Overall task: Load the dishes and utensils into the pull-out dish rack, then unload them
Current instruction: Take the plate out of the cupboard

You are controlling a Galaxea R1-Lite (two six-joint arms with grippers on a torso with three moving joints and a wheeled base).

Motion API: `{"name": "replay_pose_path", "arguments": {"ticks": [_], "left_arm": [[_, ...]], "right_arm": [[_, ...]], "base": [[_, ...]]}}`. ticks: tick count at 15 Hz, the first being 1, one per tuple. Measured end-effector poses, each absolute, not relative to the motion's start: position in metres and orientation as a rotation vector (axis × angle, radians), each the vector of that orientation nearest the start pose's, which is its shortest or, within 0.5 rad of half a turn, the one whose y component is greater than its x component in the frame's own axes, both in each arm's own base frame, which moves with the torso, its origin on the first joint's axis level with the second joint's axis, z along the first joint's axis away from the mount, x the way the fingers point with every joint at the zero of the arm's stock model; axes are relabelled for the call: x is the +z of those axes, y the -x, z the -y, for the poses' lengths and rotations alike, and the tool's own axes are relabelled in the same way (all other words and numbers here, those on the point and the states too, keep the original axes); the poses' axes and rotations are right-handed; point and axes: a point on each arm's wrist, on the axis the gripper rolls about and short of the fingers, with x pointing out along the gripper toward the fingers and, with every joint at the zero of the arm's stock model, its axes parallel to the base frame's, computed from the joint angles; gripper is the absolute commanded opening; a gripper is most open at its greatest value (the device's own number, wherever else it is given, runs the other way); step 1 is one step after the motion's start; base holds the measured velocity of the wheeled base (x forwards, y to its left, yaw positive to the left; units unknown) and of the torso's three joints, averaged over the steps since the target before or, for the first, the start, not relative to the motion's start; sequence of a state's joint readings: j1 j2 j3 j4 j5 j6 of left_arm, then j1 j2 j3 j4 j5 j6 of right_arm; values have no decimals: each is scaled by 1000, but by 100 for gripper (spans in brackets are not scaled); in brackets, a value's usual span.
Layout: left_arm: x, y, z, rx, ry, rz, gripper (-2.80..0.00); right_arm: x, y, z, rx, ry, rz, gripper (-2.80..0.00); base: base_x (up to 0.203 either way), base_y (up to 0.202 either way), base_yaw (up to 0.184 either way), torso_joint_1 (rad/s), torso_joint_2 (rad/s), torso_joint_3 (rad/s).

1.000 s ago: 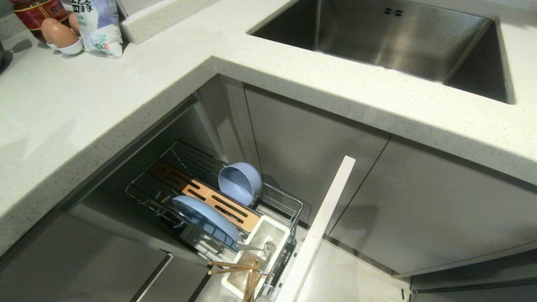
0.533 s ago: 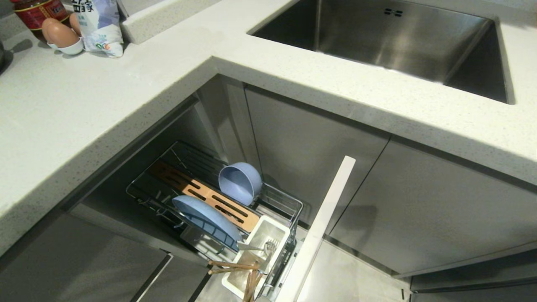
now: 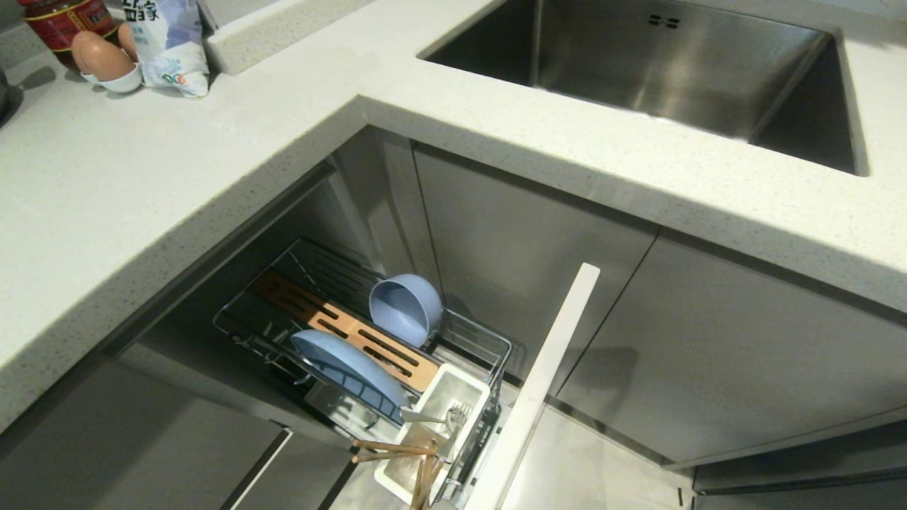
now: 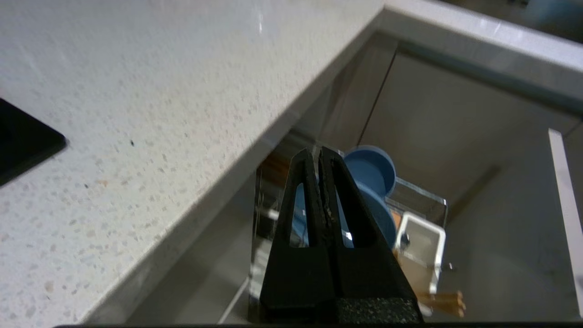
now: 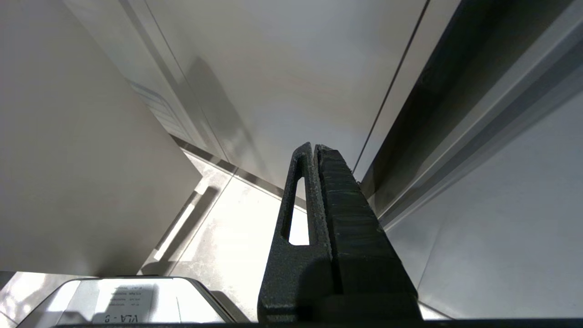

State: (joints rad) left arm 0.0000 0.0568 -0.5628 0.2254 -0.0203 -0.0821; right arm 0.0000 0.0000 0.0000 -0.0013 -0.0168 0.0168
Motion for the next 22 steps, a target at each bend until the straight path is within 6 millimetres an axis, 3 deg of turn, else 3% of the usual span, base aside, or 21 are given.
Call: {"name": "replay_pose_path", "arguments": {"ticks": [4,10,14,19,22], "left_arm": [[175,70,0,0,77,390,-280],[121,34,-1,38,56,384,-280],[113,30,-1,35,36,367,-280],[93,25,0,11,27,176,-280],[92,24,0,12,24,160,-280]], "right_arm": [[76,23,0,-17,-17,1,-280],[76,23,0,-17,-17,1,-280],[76,23,0,-17,-17,1,-280],[76,23,0,-17,-17,1,-280],[76,23,0,-17,-17,1,-280]], "base": [[0,0,0,0,0,0],[0,0,0,0,0,0],[0,0,0,0,0,0],[0,0,0,0,0,0],[0,0,0,0,0,0]]}}
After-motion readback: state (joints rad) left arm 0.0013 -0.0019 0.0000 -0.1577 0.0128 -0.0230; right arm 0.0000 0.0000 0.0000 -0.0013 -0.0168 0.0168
